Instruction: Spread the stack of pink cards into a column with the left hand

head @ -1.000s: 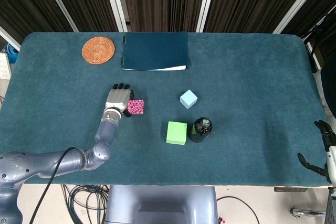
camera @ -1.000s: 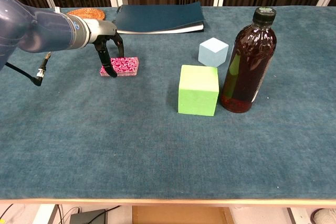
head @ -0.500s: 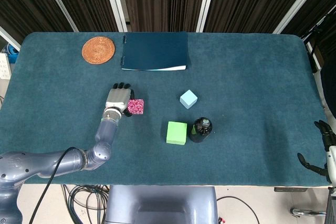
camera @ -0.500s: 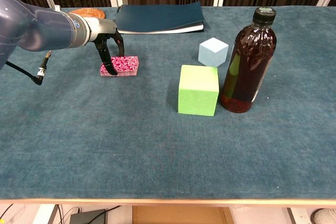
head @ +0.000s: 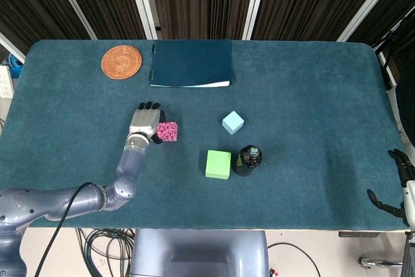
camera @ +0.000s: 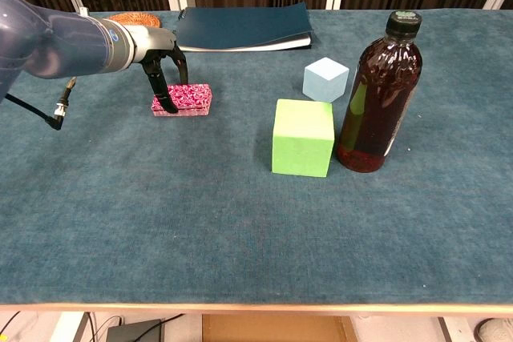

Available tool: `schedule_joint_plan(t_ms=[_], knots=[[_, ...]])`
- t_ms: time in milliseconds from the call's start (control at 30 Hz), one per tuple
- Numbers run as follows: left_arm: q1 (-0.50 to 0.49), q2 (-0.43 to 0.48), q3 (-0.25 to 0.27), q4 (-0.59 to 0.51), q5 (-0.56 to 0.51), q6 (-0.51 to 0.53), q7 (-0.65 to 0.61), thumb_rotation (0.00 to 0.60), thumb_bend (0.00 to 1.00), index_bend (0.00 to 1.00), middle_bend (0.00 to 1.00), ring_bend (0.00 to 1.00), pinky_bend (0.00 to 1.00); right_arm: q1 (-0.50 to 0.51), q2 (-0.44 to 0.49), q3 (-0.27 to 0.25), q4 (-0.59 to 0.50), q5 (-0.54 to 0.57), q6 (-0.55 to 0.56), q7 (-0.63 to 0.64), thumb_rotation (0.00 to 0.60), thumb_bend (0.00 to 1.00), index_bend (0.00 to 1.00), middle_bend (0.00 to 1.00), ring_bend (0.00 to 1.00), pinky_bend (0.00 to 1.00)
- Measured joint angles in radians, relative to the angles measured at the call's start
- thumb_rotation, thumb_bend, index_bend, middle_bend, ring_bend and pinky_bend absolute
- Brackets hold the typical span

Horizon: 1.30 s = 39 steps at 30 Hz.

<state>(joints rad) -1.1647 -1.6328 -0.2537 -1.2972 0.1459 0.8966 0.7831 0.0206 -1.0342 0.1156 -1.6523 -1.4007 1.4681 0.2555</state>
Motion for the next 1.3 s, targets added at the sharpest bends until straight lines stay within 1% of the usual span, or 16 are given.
schedule_joint_plan(t_ms=[267, 467, 667, 833, 967, 1100, 1200, 1300], knots=[[0.026, 0.022, -0.002, -0.039, 0.053, 0.005, -0.043, 0.600, 0.26, 0.51, 0.17, 0.03, 0.04, 0.000, 0.001, 0.000, -0.001, 0.000, 0.000, 0.000, 0.600, 0.27, 0.10, 0.06, 0.14, 0.19], [0.047, 0.066, 0.005, -0.109, 0.077, 0.026, -0.054, 0.600, 0.26, 0.51, 0.18, 0.03, 0.04, -0.001, 0.001, -0.001, -0.001, -0.001, 0.000, -0.002, 0.600, 0.27, 0.10, 0.06, 0.14, 0.19], [0.076, 0.137, 0.011, -0.261, 0.080, 0.089, -0.060, 0.600, 0.27, 0.52, 0.18, 0.03, 0.03, 0.000, 0.002, -0.003, -0.005, -0.002, -0.003, -0.002, 0.600, 0.27, 0.10, 0.07, 0.14, 0.19], [0.106, 0.206, 0.029, -0.437, 0.088, 0.186, -0.052, 0.600, 0.27, 0.52, 0.18, 0.03, 0.03, 0.001, 0.002, -0.003, -0.007, -0.004, -0.003, -0.003, 0.600, 0.27, 0.10, 0.07, 0.14, 0.19], [0.138, 0.258, 0.050, -0.572, 0.121, 0.264, -0.052, 0.600, 0.27, 0.53, 0.18, 0.03, 0.03, 0.000, 0.002, -0.002, -0.007, -0.003, -0.001, -0.002, 0.600, 0.27, 0.10, 0.07, 0.14, 0.19], [0.180, 0.304, 0.090, -0.687, 0.179, 0.343, -0.052, 0.600, 0.27, 0.53, 0.18, 0.03, 0.03, 0.000, 0.000, 0.000, -0.005, -0.003, 0.003, -0.002, 0.600, 0.27, 0.10, 0.07, 0.14, 0.19], [0.206, 0.317, 0.129, -0.734, 0.221, 0.381, -0.045, 0.600, 0.27, 0.53, 0.18, 0.03, 0.02, -0.001, -0.002, 0.001, -0.002, -0.004, 0.007, -0.005, 0.600, 0.27, 0.10, 0.07, 0.14, 0.19], [0.226, 0.313, 0.150, -0.756, 0.254, 0.407, -0.044, 0.600, 0.27, 0.53, 0.18, 0.03, 0.02, -0.001, -0.004, 0.001, 0.000, -0.006, 0.011, -0.008, 0.600, 0.27, 0.10, 0.07, 0.14, 0.19]])
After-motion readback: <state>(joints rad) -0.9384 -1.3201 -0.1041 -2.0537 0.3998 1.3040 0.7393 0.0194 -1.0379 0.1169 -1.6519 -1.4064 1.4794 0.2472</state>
